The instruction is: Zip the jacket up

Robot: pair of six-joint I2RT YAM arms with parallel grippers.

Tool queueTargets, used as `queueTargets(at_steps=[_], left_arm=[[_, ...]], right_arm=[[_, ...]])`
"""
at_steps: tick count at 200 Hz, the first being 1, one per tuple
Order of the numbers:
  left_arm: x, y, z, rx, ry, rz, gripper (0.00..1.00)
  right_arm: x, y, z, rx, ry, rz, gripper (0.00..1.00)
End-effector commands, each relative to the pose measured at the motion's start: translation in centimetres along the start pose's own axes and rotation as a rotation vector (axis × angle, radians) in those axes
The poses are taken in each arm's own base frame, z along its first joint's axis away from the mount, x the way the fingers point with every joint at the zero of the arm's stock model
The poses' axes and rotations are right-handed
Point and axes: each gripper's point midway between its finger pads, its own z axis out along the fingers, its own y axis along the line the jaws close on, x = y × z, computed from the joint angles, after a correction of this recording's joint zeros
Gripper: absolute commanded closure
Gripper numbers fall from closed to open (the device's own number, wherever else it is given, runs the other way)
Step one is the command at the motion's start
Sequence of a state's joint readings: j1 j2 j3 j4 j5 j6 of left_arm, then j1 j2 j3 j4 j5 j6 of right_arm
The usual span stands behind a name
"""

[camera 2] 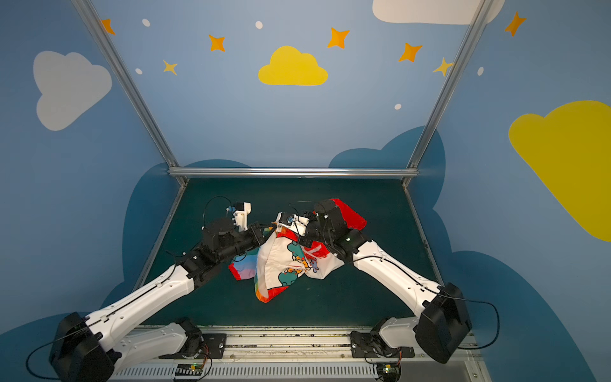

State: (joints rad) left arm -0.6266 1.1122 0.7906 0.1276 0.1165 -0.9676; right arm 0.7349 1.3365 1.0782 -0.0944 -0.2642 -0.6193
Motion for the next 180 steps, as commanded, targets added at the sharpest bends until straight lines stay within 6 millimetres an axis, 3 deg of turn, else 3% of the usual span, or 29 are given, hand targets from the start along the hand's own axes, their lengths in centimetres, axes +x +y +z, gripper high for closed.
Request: queueTargets(at_steps=[1, 52, 91, 125, 153, 180], left_arm=[[0.3, -0.2, -0.5, 0.0, 0.014, 0.025, 0.97], [0.5, -0.1, -0.7, -0.002, 0.019, 0.028, 0.97], [0.6, 0.2, -0.9, -0.01, 0.014, 0.03, 0.97], [0.6, 0.1, -1.2, -0.006, 0.014, 0.045, 0.97], [2.4, 0.3, -1.8, 0.009, 0.102, 0.149, 0.97], [4.5, 1.7, -2.6, -0.02, 0.241, 0.193, 0.97]], right_arm=[[-1.1, -1.9, -0.7, 0.081, -0.008, 0.02, 1.0], [-0.4, -2.5, -0.1, 0.099, 0.036, 0.055, 1.0], [-2.1, 1.3, -0.2, -0.121, -0.072, 0.083, 1.0], [-2.1, 2.2, -0.2, -0.182, -0.064, 0.133, 1.0], [-2.9, 1.0, -1.3, -0.163, -0.082, 0.231, 0.8], [-3.3, -0.4, -2.2, -0.182, -0.081, 0.547, 0.62]])
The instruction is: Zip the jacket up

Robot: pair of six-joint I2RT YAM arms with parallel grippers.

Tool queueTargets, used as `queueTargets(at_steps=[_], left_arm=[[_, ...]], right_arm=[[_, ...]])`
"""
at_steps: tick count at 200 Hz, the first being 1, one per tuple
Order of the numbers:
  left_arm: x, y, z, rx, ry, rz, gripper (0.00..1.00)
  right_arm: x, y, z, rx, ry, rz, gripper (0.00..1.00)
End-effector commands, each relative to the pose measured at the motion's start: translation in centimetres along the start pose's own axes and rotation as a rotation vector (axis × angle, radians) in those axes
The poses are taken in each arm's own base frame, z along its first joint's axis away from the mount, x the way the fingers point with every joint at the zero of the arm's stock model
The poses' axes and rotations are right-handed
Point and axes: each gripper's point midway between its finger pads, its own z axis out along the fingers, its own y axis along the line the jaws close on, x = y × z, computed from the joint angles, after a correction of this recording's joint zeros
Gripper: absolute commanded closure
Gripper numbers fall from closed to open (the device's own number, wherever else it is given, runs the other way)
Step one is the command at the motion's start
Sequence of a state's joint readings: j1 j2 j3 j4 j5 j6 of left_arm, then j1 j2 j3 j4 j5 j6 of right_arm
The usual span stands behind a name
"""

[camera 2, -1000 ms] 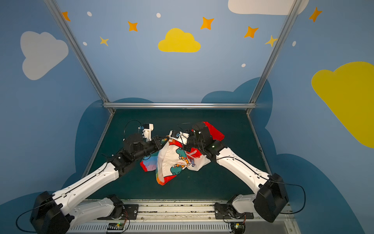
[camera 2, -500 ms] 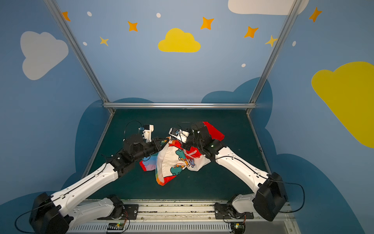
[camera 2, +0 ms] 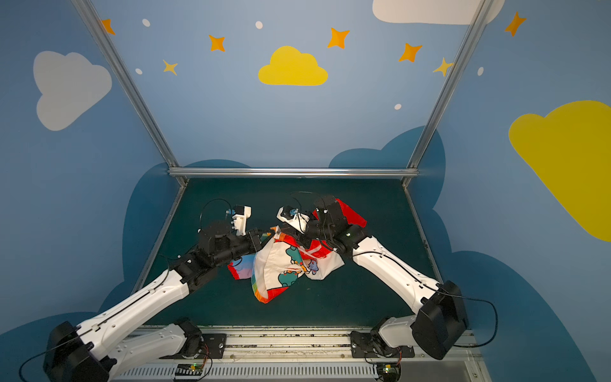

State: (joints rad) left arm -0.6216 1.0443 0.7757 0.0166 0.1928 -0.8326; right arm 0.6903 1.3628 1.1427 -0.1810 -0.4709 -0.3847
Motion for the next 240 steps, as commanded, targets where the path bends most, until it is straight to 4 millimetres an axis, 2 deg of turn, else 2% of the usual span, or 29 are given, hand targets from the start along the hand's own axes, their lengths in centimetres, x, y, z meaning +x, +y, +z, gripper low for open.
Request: queueTargets(at_steps=[1, 23, 46, 83, 101, 139, 190, 221, 240], left_arm=[[2.8, 1.1, -0.8, -0.017, 0.157, 0.071, 0.97], [3.7, 1.5, -1.4, -0.012, 0.272, 0.033, 0.97], [3.3, 1.0, -1.9, 0.014, 0.358, 0.021, 0.97], [3.2, 0.8, -2.1, 0.014, 0.45, 0.124, 0.97], [3.0, 1.3, -2.2, 0.004, 0.431, 0.226, 0.97], [2.0, 1.3, -2.9, 0.029, 0.318, 0.423, 0.97], [2.5, 1.9, -4.0, 0.015, 0.365, 0.534, 0.97], [2.4, 2.4, -4.7, -0.01, 0.36, 0.561, 0.97], [2.3, 2.4, -4.8, -0.005, 0.355, 0.553, 0.97]], right_arm=[[-2.4, -0.6, -1.8, -0.017, -0.052, 0.281, 0.61], [-2.0, -0.7, -1.6, -0.072, -0.012, 0.568, 0.53], [-1.4, -0.3, -0.9, -0.185, -0.025, 0.806, 0.49], [-0.5, 0.6, -0.5, -0.274, -0.093, 0.995, 0.39], [0.2, 1.0, -0.3, -0.286, -0.111, 1.05, 0.35], [1.0, 2.6, 0.3, -0.325, -0.113, 1.092, 0.33], [1.0, 5.0, 1.8, -0.388, -0.127, 1.089, 0.28], [0.2, 5.9, 2.6, -0.431, -0.154, 1.083, 0.27], [0.5, 6.3, 3.2, -0.436, -0.14, 1.089, 0.25]])
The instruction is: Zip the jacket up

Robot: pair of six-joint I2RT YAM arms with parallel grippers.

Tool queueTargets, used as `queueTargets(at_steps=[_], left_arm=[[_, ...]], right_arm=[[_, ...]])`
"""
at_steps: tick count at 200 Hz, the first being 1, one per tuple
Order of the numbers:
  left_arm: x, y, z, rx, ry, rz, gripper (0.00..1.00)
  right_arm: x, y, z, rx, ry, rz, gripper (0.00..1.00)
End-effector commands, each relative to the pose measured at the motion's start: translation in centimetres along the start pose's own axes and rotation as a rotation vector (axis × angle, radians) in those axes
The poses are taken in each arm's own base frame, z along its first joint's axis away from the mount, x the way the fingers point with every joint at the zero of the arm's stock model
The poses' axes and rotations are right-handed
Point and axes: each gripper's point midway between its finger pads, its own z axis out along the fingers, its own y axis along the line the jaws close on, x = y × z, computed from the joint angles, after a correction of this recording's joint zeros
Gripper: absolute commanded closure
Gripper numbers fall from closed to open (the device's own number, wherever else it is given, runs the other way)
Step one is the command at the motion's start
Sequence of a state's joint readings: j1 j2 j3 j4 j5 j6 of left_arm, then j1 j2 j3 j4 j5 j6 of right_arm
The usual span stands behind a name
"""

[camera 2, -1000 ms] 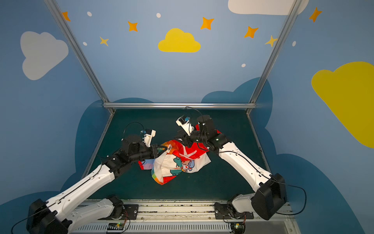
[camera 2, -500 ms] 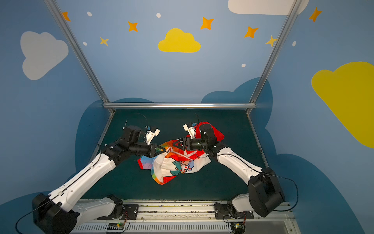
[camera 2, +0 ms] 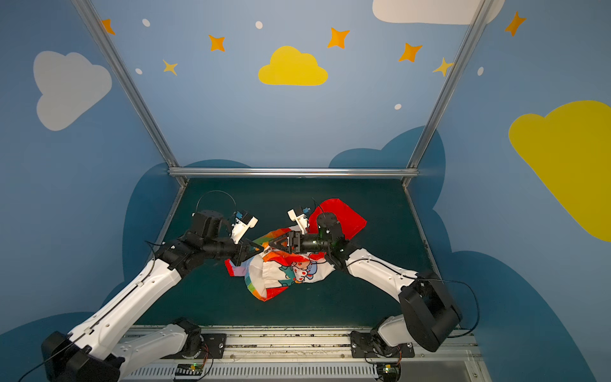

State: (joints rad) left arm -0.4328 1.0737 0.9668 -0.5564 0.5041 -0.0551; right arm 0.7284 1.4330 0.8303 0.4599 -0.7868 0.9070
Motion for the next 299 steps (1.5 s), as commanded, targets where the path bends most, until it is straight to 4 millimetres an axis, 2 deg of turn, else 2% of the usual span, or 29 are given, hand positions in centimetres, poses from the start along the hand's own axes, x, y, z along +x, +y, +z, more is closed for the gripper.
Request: queueTargets(at_steps=[1, 52, 99, 146, 149, 170, 299], left_arm=[[-0.2, -0.3, -1.0, -0.002, -0.013, 0.042, 0.97], [-0.2, -0.3, -0.8, 0.004, -0.022, 0.015, 0.97], [-0.3, -0.3, -0.8, 0.005, -0.034, 0.002, 0.97], [0.2, -0.2, -0.9, -0.003, -0.032, -0.01, 0.97], [0.2, -0.2, -0.9, -0.002, -0.031, -0.011, 0.97], [0.5, 0.0, -0.9, -0.012, -0.026, -0.013, 0.97], [0.7, 0.7, -0.8, -0.046, -0.02, -0.023, 0.97]], right_arm=[[0.0, 0.6, 0.7, -0.039, -0.01, -0.017, 0.25], [0.7, -0.2, 1.4, -0.03, 0.003, 0.006, 0.2], [1.1, -0.1, 2.7, -0.075, 0.027, 0.03, 0.19], [1.3, 0.8, 3.1, -0.107, 0.048, 0.033, 0.19], [1.0, 1.4, 3.0, -0.126, 0.039, 0.013, 0.19], [0.9, 1.9, 3.0, -0.15, 0.043, 0.013, 0.19], [1.3, 1.4, 1.9, -0.118, 0.026, 0.02, 0.43]])
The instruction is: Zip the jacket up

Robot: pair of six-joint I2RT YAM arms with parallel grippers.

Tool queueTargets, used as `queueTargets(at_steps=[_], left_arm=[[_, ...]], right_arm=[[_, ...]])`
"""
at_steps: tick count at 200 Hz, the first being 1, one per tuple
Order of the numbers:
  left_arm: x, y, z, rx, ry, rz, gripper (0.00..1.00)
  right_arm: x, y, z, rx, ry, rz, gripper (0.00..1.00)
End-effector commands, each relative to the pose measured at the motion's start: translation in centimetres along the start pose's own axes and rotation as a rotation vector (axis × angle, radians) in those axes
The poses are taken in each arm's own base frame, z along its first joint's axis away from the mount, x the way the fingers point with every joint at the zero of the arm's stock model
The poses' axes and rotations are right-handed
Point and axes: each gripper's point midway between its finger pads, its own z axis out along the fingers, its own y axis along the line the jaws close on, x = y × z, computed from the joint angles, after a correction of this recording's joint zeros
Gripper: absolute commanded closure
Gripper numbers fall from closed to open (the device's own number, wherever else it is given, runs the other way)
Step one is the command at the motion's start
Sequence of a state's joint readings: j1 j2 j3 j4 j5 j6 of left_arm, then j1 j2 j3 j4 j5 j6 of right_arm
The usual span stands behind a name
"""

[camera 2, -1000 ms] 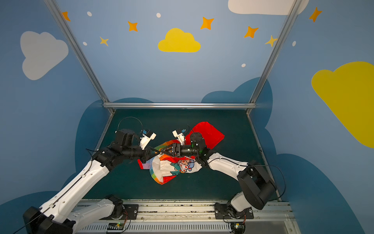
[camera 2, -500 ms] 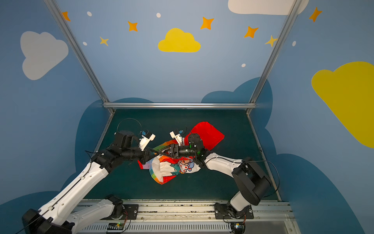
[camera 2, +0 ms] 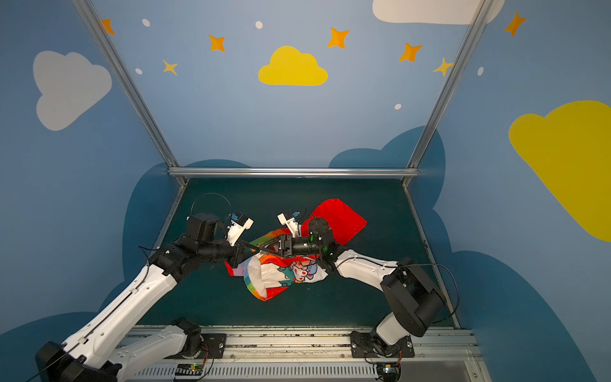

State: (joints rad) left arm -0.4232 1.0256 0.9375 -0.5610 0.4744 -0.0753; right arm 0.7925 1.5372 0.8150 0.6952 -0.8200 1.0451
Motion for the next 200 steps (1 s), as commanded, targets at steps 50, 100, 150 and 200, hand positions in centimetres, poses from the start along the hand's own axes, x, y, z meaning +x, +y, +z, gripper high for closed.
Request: queueTargets(at_steps=[50, 100, 150, 200], left_arm=[[0.1, 0.3, 0.0, -0.009, -0.003, -0.009, 0.97], [0.1, 0.2, 0.4, 0.007, 0.028, -0.055, 0.97], [0.1, 0.7, 0.9, -0.002, 0.067, -0.082, 0.97], [0.0, 0.7, 0.9, -0.003, 0.066, -0.087, 0.97]], right_arm=[[0.4, -0.3, -0.7, 0.018, 0.0, -0.004, 0.35], [1.2, -1.1, -1.0, 0.078, 0.016, -0.034, 0.4], [1.2, -0.8, -0.8, 0.066, 0.032, -0.03, 0.51], [1.7, -1.3, -1.0, 0.082, 0.042, -0.021, 0.58]])
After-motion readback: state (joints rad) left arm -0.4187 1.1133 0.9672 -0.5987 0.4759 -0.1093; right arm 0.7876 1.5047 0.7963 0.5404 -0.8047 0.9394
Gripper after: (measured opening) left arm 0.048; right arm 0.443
